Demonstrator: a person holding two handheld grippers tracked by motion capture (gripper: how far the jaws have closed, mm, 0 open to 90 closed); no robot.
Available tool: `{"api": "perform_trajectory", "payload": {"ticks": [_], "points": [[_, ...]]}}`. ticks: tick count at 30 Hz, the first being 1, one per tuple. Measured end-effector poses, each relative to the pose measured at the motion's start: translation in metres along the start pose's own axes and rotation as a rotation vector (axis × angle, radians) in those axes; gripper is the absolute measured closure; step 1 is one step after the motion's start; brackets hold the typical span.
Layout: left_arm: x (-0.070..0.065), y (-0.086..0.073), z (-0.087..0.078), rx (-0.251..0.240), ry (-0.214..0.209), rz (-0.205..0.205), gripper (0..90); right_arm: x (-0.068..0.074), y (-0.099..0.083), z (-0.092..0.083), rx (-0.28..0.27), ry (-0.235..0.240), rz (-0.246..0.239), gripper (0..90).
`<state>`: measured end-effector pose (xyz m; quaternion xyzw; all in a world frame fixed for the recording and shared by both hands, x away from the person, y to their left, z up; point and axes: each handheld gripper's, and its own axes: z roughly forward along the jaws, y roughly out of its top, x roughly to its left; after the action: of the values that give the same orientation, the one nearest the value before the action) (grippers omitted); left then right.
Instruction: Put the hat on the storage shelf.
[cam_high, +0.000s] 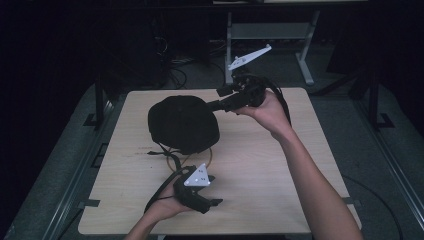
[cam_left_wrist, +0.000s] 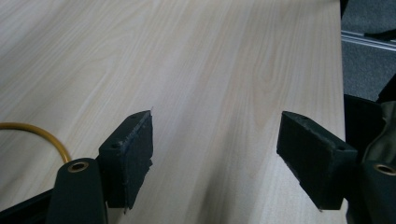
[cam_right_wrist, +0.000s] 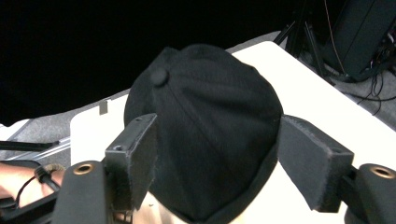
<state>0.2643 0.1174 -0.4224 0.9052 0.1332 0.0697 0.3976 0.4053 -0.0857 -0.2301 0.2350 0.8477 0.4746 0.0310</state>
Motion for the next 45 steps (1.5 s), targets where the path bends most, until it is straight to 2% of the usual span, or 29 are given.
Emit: {"api": "perform_trajectory", "payload": {"ticks": [3,7,11,17,26,37,45], "points": [[-0.002,-0.001,0.002,-0.004,-0.001,-0.007,26.1,-0.003,-0.009,-0.007,0.001,-0.006,0.006,26.4],[-0.004,-0.002,0.005,0.011,-0.003,0.003,26.0,-0.006,-0.014,-0.01,0.004,-0.011,0.012,25.8],[-0.005,-0.002,0.006,-0.001,-0.004,-0.011,25.8,-0.008,-0.023,-0.016,0.0,-0.01,0.025,25.8],[-0.004,-0.004,0.006,-0.001,0.002,-0.02,25.8,-0.013,-0.034,-0.024,-0.004,-0.016,0.032,25.4],[-0.002,-0.004,0.005,-0.007,0.017,-0.012,25.8,-0.019,-0.053,-0.037,-0.009,-0.028,0.063,25.4],[-0.002,-0.005,0.006,0.002,0.015,-0.004,25.8,-0.02,-0.07,-0.042,-0.005,-0.027,0.067,24.9],[-0.002,-0.005,0.005,-0.004,0.016,-0.016,25.8,-0.023,-0.087,-0.051,-0.01,-0.029,0.085,24.4]]}}
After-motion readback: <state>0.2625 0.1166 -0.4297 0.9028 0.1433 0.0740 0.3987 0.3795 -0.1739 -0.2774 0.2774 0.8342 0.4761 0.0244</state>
